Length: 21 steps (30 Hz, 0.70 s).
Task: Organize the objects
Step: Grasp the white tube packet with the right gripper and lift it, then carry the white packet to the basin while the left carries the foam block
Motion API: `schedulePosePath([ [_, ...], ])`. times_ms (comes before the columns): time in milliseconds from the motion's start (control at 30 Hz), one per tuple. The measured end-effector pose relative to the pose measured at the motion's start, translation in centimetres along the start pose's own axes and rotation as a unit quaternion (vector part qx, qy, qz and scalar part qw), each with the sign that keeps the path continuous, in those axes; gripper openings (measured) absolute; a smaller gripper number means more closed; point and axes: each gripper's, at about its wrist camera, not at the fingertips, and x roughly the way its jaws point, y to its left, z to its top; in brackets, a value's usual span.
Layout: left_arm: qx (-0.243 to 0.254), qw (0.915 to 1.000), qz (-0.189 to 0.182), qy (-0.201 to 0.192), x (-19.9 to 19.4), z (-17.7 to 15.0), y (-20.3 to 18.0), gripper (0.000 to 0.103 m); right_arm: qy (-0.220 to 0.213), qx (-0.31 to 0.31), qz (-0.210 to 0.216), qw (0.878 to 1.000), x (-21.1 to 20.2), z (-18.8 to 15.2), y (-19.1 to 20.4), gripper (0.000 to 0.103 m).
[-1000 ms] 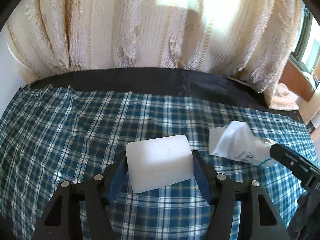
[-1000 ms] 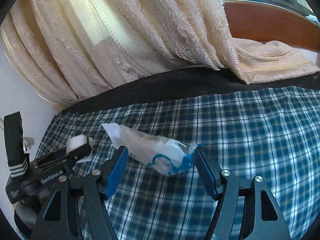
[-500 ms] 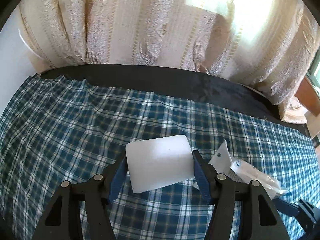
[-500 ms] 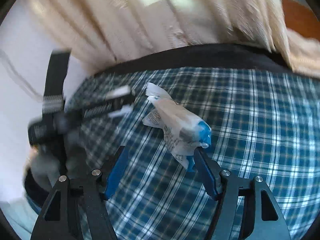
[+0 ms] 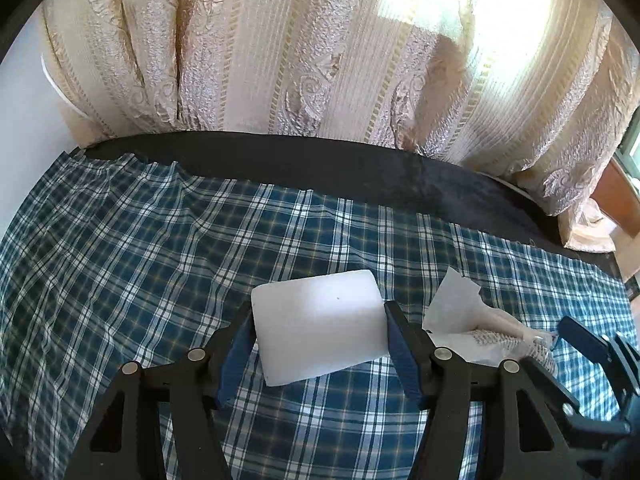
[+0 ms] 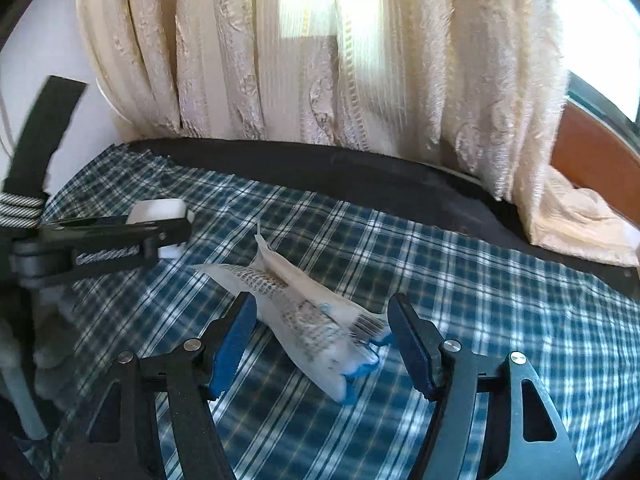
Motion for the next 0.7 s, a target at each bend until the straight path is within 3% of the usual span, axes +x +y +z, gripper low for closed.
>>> schedulePosePath([
  [67, 0.000, 1.0000, 0.000, 0.001, 0.1, 0.0, 0.0, 0.066, 0.009, 0.001, 0.023, 1.000, 0.7, 0.4, -0.3, 0.077],
  [200, 0.002, 1.0000, 0.000, 0.004, 0.3, -0.1, 0.0, 0.066, 0.051, 0.009, 0.097, 0.994, 2.1, 0.3, -0.5, 0.077],
  [433, 0.005, 1.0000, -0.002, 0.005, 0.3, -0.1, -0.1, 0.066, 0.070, -0.006, 0.084, 0.994, 2.5, -0.9, 1.0, 0.073],
  [533, 0.006, 1.0000, -0.004, 0.005, 0.1, 0.0, -0.2, 0.066, 0.068, 0.009, 0.070, 0.995, 2.8, -0.8, 1.0, 0.064],
  [600, 0.006, 1.0000, -0.007, 0.004, -0.1, 0.1, -0.3, 0.066, 0.070, 0.015, 0.056, 0.996, 3.2, -0.8, 0.9, 0.051],
  [700, 0.010, 0.9999, -0.013, 0.001, -0.5, 0.1, -0.5, 0.066, 0.061, 0.033, 0.046, 0.997, 2.8, -1.1, 0.7, 0.047],
])
